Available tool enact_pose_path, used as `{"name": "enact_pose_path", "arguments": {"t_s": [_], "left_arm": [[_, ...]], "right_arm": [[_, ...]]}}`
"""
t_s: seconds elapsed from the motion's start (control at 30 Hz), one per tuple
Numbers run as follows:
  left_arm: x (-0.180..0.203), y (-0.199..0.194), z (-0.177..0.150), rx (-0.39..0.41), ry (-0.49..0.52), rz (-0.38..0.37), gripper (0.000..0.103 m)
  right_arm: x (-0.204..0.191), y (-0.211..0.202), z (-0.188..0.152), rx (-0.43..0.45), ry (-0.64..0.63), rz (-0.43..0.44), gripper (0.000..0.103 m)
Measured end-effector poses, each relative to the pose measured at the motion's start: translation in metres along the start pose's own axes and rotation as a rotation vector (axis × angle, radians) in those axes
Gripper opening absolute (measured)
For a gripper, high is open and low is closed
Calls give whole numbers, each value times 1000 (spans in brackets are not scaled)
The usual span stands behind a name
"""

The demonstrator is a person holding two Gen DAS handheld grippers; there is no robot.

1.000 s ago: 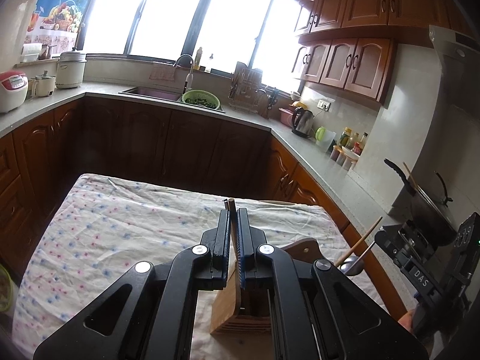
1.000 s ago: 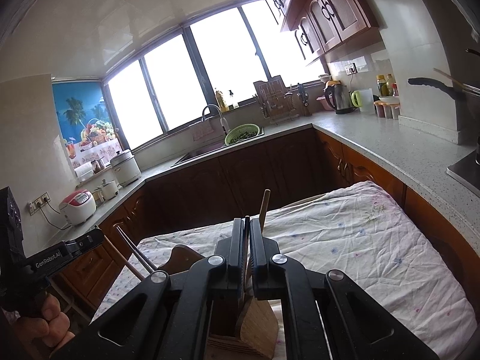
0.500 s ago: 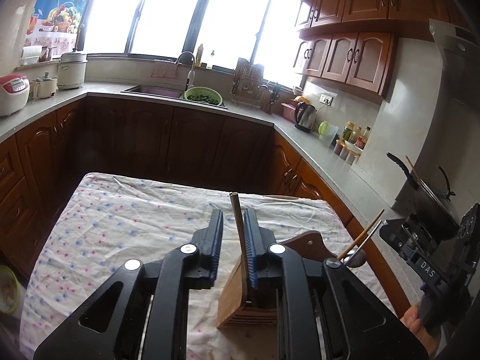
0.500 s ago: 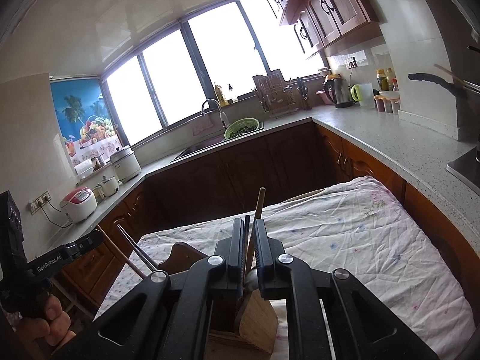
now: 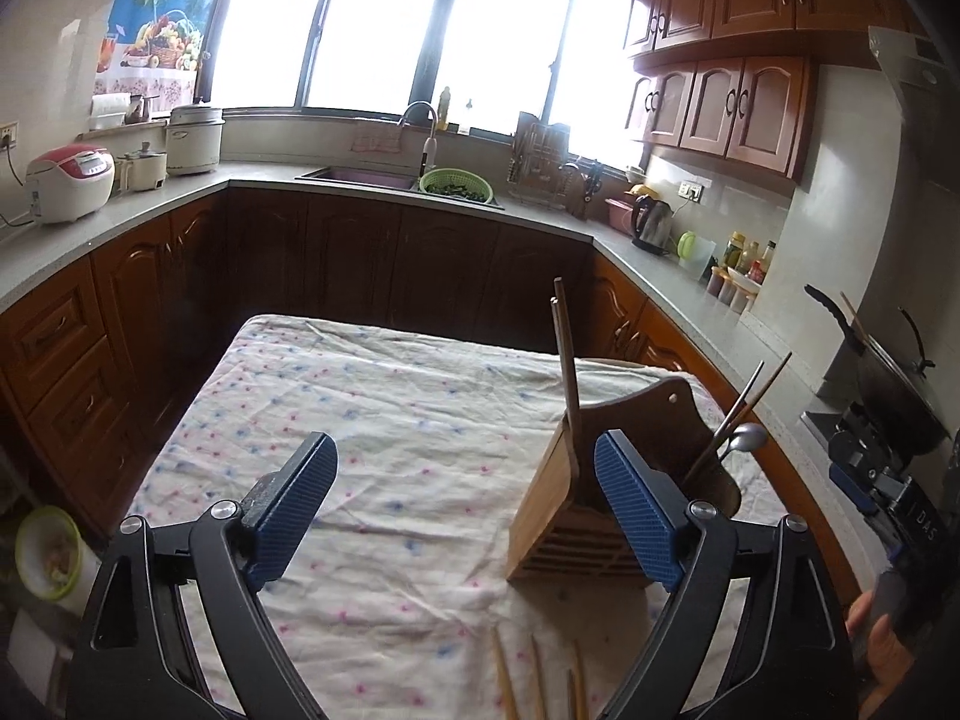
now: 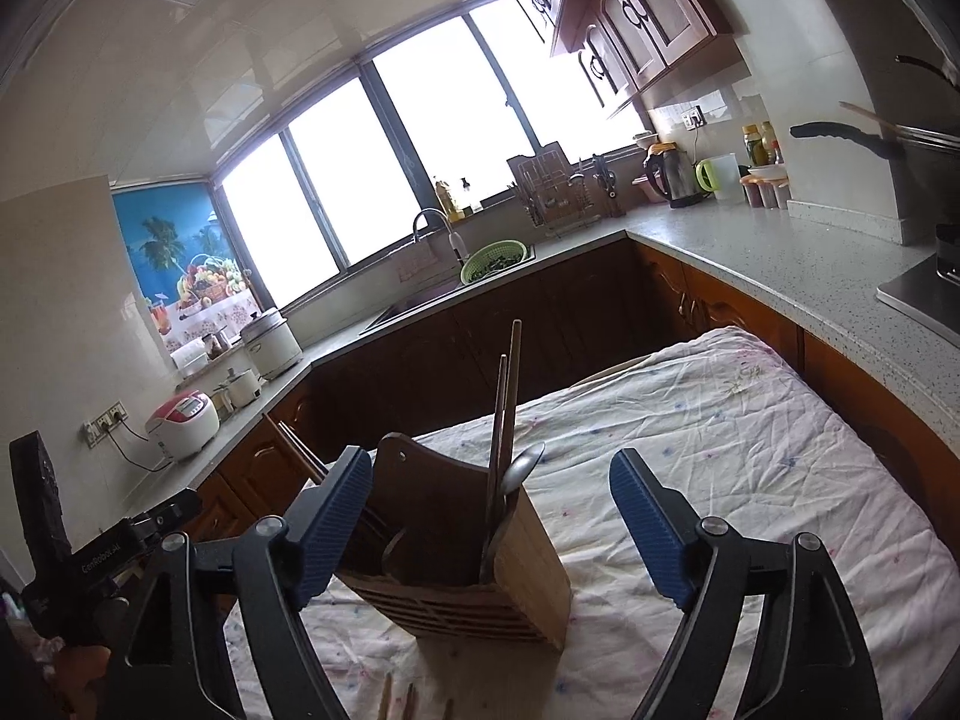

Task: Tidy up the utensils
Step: 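Move both open grippers back over the remaining chopsticks and forks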

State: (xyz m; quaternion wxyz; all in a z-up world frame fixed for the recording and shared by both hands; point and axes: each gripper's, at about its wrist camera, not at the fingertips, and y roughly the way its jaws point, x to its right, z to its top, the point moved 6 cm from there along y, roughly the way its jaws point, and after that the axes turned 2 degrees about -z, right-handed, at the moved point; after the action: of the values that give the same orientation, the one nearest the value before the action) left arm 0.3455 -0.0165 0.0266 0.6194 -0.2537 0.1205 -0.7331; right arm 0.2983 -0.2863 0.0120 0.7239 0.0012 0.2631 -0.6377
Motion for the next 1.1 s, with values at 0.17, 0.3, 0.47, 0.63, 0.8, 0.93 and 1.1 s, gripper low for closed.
{"name": "enact_pose_path", "arguments": {"t_s": [0.17, 0.3, 0.47, 0.63, 0.8, 0.93, 1.1], "left_arm": [[-9, -14, -31, -53, -6, 14, 91], [-12, -27, -55, -84, -3, 23, 91], [-15, -39, -81, -124, -3, 27, 91], [-20, -52, -101, -140, -3, 33, 91], [-27, -62, -119, -160, -14, 40, 91], [-30, -67, -132, -177, -18, 46, 91], [-30, -67, -143, -200, -16, 48, 91]], "right_arm": [[-2, -16, -23, -40, 0, 7, 85], [-2, -34, -38, -56, 2, 6, 85], [-2, -53, -55, -80, -4, 3, 85], [-3, -68, -74, -103, -17, -1, 85], [-9, -75, -93, -129, -31, 1, 85], [-9, -77, -106, -153, -40, 3, 85], [-11, -79, -119, -175, -63, -2, 85]]}}
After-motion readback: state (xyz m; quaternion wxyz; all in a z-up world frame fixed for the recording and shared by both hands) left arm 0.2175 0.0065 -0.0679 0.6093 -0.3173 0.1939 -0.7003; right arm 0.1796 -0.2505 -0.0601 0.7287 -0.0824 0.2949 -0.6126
